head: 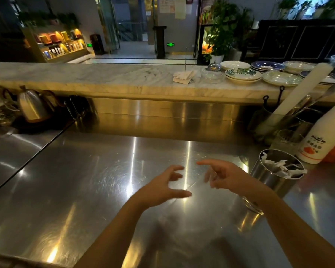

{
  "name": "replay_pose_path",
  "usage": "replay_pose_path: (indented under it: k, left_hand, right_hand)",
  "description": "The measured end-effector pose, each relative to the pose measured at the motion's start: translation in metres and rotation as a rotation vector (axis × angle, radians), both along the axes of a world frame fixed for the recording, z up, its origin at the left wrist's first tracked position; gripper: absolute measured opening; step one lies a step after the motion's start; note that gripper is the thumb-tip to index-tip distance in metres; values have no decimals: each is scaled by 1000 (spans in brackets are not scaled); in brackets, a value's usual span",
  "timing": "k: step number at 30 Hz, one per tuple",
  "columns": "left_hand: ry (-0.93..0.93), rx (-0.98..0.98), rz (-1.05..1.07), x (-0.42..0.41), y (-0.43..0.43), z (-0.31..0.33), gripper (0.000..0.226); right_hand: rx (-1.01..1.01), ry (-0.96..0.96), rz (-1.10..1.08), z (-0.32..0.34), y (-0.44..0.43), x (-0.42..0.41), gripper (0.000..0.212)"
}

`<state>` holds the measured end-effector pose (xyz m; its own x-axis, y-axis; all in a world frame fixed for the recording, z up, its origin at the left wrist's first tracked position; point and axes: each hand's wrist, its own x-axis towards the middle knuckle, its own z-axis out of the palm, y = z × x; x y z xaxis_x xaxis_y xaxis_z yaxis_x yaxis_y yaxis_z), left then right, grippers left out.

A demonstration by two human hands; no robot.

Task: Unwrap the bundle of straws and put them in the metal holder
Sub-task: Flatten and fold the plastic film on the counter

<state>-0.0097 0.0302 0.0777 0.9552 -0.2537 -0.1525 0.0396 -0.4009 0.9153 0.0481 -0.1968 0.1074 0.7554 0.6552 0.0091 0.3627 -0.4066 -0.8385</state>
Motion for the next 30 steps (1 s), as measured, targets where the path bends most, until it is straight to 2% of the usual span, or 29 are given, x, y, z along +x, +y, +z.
replay_pose_path:
  k: [3, 5, 8, 10, 12, 15, 17, 22, 26, 30]
  left_hand:
    - [29, -10, -91, 1, -25, -3, 24]
    - [-9, -31, -47, 1, -30, -7, 11]
    - [-32, -176, 76, -3, -24, -11, 12]
    - [-41, -287, 166, -4, -16, -13, 11]
    - [-58, -367, 247, -4, -10, -14, 8]
    - [-42, -490, 353, -7, -7, -16, 8]
    - [-25, -534, 393, -10, -9, -19, 10]
    - [8, -535, 430, -12, -14, -27, 10]
    - [52, -551, 551, -13, -12, -31, 17]
    - [78, -515, 585, -14, -12, -34, 21]
  right_hand:
    - [-112, -90, 89, 16, 12, 1, 58]
    - [-150, -36, 101, 23, 14, 3, 55]
    - [-184, 73, 29, 25, 5, 8, 58]
    - [-119, 134, -54, 19, -5, 11, 56]
    - [15, 205, -142, 9, -13, 9, 53]
    - [324, 382, -262, -11, -15, -1, 53]
    - [411, 446, -295, -24, -10, -7, 47]
    - [420, 392, -434, -46, 6, -18, 33]
    - [423, 322, -566, -52, 16, -24, 37]
    - [418, 298, -562, -58, 23, -32, 30]
